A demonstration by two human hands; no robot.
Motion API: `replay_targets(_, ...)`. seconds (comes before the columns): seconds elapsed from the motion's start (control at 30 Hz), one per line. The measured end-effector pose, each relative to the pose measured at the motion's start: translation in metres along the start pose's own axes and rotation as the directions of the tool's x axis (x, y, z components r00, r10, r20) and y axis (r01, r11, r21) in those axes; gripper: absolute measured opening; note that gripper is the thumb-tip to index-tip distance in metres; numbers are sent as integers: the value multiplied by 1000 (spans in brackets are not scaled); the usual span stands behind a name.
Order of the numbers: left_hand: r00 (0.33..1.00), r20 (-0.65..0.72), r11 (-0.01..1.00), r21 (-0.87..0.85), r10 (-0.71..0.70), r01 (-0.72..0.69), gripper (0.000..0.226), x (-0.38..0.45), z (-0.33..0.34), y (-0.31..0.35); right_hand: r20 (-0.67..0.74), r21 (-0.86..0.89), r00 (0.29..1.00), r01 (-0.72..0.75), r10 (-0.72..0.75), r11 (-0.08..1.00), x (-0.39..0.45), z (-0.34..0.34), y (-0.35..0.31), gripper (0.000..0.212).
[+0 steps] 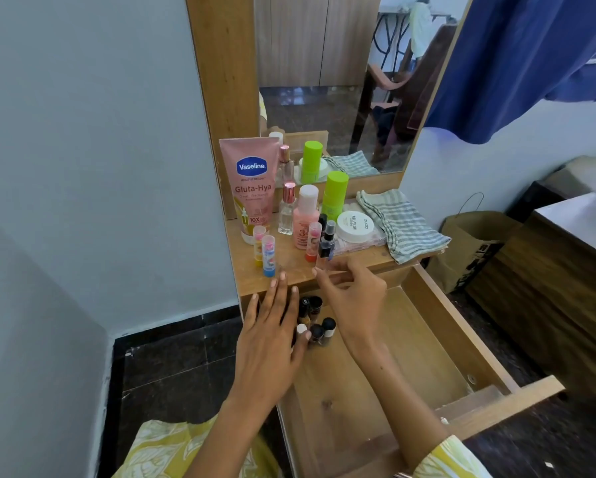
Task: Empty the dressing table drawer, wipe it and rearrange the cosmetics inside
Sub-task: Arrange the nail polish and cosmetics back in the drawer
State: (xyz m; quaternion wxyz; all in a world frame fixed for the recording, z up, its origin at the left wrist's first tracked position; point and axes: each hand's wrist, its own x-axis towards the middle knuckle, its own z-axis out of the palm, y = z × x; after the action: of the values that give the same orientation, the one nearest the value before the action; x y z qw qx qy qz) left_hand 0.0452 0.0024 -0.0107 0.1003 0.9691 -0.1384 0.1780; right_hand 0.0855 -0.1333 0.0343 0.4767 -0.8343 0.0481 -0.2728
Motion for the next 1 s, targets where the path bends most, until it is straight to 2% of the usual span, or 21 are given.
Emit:
replay_targets(0.2,1000,-22,1000,0,-5,5,60,0,-1,-3,-8,-96,1000,8,-9,995,2,10,-1,10)
replay_targets(0.4,999,-49,1000,-14,8,-9,69,0,0,-2,-36,-142,997,-70,66,987,3,10,-6,34)
replay_targets(0.47,999,-44,1000,-3,8,-8,77,0,-3,0,-44,-160,996,-83,77,984,4,13,-7,32)
replay_targets(0.63,999,-37,1000,11,7,-7,79,0,-4,0,-41,-182,998,-56,50,982,3,15,-4,23)
replay_targets(0.83,999,-46,1000,29,1,0,80,0,-4,2,61,-169,997,55,-45,984,-8,23,-17,13)
replay_targets(1.0,999,-54,999,36,2,0,80,1,-3,1,131,-166,991,32,-11,986,-5,20,-20,14)
